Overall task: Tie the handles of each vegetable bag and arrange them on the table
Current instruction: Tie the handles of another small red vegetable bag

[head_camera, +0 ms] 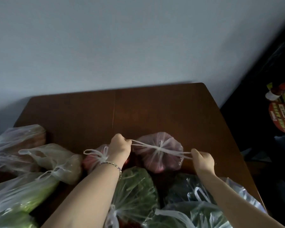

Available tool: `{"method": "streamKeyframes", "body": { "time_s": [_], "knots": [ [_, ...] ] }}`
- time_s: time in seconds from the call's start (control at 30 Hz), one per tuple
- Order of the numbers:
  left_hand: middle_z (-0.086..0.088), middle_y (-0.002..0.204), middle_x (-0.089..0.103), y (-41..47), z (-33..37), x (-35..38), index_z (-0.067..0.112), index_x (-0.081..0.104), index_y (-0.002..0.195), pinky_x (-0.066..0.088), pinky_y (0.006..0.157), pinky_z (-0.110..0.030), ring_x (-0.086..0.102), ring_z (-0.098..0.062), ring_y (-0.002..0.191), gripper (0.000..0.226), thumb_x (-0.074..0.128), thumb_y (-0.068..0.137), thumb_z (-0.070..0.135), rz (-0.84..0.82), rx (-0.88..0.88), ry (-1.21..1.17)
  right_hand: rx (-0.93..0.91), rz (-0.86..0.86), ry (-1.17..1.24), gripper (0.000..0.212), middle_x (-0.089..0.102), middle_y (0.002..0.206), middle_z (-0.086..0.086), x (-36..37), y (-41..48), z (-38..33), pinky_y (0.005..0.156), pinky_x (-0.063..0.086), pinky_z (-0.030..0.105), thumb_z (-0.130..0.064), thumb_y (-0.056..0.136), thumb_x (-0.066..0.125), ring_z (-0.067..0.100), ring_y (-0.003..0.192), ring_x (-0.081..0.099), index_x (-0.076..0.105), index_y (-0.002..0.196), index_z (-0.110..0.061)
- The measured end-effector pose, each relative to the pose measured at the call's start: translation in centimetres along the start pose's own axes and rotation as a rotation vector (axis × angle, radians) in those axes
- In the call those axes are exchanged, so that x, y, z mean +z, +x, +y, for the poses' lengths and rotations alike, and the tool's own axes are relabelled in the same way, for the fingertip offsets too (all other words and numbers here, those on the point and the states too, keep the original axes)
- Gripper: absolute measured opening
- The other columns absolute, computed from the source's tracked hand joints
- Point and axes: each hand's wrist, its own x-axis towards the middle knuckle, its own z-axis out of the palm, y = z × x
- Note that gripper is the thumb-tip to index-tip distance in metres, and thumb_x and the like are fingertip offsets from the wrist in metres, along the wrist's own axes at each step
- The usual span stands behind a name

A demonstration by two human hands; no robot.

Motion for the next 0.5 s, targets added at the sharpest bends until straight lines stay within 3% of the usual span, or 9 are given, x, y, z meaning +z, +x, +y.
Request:
{"method": "streamKeyframes", "body": {
  "time_s": [0.1,0.17,0.27,0.37,0.43,0.5],
  "knots": [
    [-0.008,0.086,0.061,-1.0,0.5,0.8,0.004,0.058,0.092,0.044,0.074,-0.031,0.061,-0.028,0.087,0.018,0.054,0.089,0.022,0.114,-0.067,-0.264,0.111,0.064,0.150,0.029,0.040,0.057,0.005,0.9,0.3,-0.3,0.050,0.029,0.028,-0.021,0.086,0.045,0.016,0.051,0.034,0.046,0.059,-0.010],
    [-0.007,0.086,0.065,-1.6,1.6,1.1,0.005,0.061,0.086,0.050,0.082,-0.036,0.064,-0.028,0.089,0.021,0.050,0.092,0.022,0.097,-0.022,-0.528,0.052,0.030,0.304,0.025,0.043,0.061,0.007,1.2,-0.1,-1.3,0.052,0.030,0.030,-0.017,0.085,0.045,0.015,0.053,0.035,0.048,0.062,-0.010],
    [-0.009,0.092,0.071,-3.1,3.3,1.0,0.005,0.059,0.072,0.053,0.087,-0.038,0.067,-0.028,0.095,0.034,0.045,0.095,0.026,-0.252,0.052,-0.827,-0.230,-0.137,0.383,0.021,0.058,0.072,0.016,1.3,-1.4,-3.7,0.071,0.045,0.034,-0.014,0.088,0.052,0.023,0.072,0.056,0.062,0.070,-0.006],
    [-0.001,0.105,0.067,-4.7,4.0,0.3,0.006,0.059,0.061,0.049,0.088,-0.031,0.058,-0.006,0.108,0.036,0.039,0.091,0.011,-0.569,0.232,-0.673,-0.408,-0.290,0.352,0.021,0.067,0.077,0.013,1.9,-2.8,-6.3,0.074,0.050,0.033,-0.017,0.089,0.057,0.020,0.076,0.062,0.066,0.075,-0.004],
    [-0.001,0.082,0.065,-5.4,4.1,0.0,0.018,0.055,0.041,0.043,0.079,-0.034,0.059,-0.015,0.088,0.044,0.039,0.081,0.024,-0.629,0.312,-0.538,-0.486,-0.315,0.259,0.020,0.067,0.077,0.011,2.8,-3.4,-7.7,0.068,0.050,0.026,-0.016,0.089,0.058,0.013,0.070,0.062,0.067,0.077,-0.002],
    [-0.006,0.067,0.057,-6.0,4.4,-0.7,0.021,0.056,0.038,0.036,0.070,-0.032,0.050,-0.019,0.073,0.044,0.036,0.075,0.035,-0.644,0.317,-0.503,-0.476,-0.347,0.263,0.020,0.067,0.082,0.022,3.6,-3.5,-8.5,0.066,0.054,0.027,-0.015,0.088,0.058,0.017,0.068,0.065,0.065,0.080,0.002]
  ]
}}
